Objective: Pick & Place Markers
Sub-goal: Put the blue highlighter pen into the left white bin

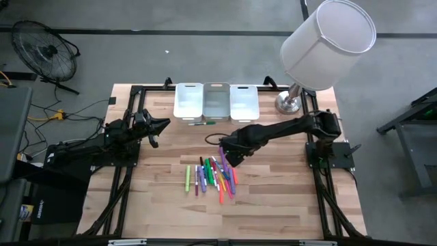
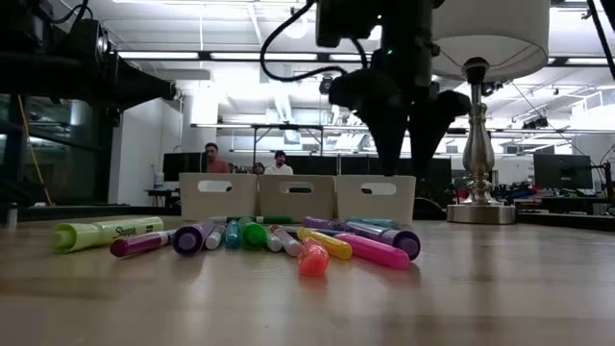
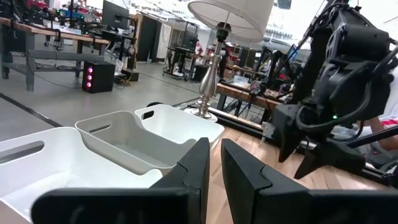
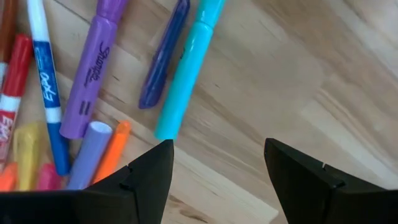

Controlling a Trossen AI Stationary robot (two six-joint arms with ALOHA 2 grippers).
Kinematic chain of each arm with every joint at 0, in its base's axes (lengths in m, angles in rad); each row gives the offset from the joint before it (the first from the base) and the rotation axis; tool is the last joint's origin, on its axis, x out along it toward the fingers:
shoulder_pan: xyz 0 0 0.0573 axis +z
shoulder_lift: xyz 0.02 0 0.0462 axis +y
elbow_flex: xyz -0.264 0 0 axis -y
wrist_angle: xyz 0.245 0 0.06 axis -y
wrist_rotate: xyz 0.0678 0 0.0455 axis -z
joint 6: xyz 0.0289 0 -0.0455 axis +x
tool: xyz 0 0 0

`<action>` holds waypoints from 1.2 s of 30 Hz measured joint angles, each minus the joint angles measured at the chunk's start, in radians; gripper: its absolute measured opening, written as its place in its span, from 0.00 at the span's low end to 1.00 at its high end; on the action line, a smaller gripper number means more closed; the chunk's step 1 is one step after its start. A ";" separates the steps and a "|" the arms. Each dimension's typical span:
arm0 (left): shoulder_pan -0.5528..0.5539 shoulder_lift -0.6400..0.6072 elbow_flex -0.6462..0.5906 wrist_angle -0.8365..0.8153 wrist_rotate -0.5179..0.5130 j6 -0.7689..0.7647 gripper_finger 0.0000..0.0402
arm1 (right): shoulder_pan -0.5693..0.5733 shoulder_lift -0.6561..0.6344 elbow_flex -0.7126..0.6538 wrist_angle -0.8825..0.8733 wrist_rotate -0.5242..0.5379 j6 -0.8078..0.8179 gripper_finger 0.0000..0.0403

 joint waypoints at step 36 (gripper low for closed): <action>0.000 0.000 0.000 0.000 0.000 0.000 0.10 | -0.004 0.099 -0.015 0.125 -0.041 0.055 0.60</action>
